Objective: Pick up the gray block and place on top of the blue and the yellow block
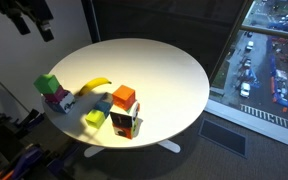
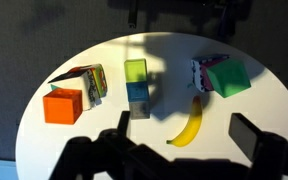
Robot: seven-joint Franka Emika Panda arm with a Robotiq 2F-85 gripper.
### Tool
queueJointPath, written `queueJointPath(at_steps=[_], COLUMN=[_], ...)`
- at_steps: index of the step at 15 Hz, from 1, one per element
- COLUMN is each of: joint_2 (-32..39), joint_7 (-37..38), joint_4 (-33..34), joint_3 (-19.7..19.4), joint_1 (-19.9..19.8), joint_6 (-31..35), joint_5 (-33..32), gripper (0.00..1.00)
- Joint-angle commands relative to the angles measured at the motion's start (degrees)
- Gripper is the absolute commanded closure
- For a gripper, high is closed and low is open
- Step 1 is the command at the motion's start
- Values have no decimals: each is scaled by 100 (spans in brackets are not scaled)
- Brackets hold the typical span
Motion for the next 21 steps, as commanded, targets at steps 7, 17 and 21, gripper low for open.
queueJointPath(at_steps=[7,17,21], joint_2=[1539,2912,3341], joint_7=[665,-49,-116], joint_4=[941,1733,1966], joint_3=[106,75,88], joint_1=[-98,-101,-132], joint_6=[736,964,1258], joint_5=[24,606,618], gripper=[0,0,0])
